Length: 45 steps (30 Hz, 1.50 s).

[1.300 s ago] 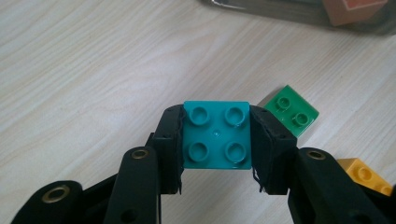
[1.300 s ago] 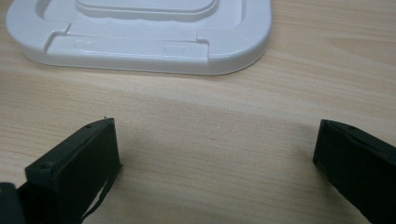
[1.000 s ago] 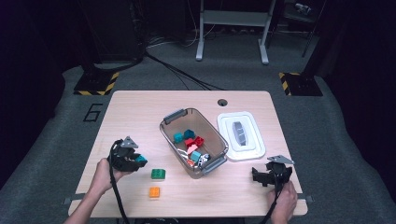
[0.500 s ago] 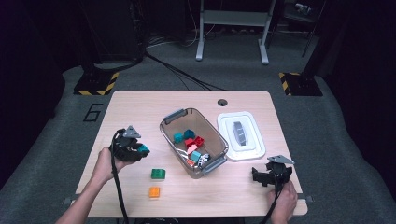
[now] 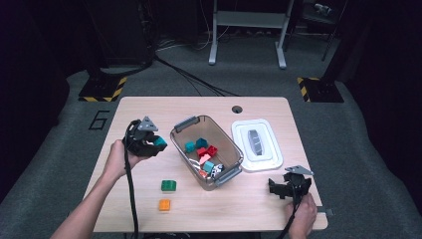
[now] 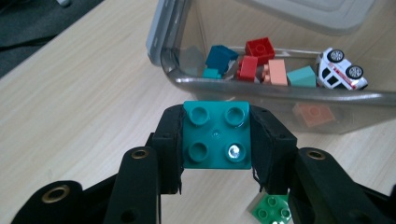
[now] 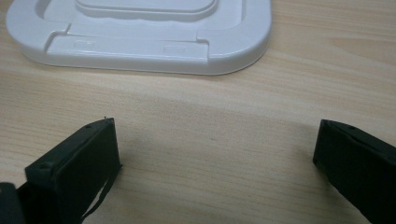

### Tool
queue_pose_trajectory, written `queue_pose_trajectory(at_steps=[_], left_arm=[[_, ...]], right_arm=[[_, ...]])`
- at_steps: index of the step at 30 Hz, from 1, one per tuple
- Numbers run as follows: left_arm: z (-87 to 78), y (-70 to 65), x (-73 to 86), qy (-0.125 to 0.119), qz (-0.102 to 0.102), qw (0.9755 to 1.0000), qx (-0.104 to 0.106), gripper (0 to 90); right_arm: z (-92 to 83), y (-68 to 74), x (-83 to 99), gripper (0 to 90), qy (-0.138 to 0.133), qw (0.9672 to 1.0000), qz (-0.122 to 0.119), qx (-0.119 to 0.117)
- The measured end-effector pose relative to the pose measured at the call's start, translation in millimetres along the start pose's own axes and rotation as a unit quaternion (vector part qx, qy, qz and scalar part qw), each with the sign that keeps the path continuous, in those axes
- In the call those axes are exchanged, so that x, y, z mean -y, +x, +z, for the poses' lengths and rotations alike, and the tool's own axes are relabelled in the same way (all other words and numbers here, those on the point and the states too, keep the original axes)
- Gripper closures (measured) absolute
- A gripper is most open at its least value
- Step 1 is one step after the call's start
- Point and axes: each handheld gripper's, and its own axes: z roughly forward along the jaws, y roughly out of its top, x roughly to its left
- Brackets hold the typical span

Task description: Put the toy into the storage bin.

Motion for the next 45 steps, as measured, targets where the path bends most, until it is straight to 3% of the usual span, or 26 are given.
queue_pose_trajectory(at_steps=[10,25,34,45], left_arm=[[3.3,-4.4,-24.9,-0.011,0.020,0.9997,-0.004,59.0],[4.9,-10.4,-47.0,-0.022,0.038,0.9990,-0.004,58.9],[8.7,-12.3,-55.3,-0.028,0.032,0.9991,0.000,59.0],[20.7,-19.6,-71.3,-0.030,0.039,0.9987,0.008,58.9]], right_arm=[[-0.1,0.1,0.0,0.0,0.000,1.0000,0.001,0.000],[0.0,0.1,0.0,0.0,0.000,1.0000,0.000,0.000],[0.0,0.0,0.0,0.0,0.000,1.0000,0.000,0.000],[0.0,-0.1,0.0,0.0,0.000,1.0000,0.000,0.000]])
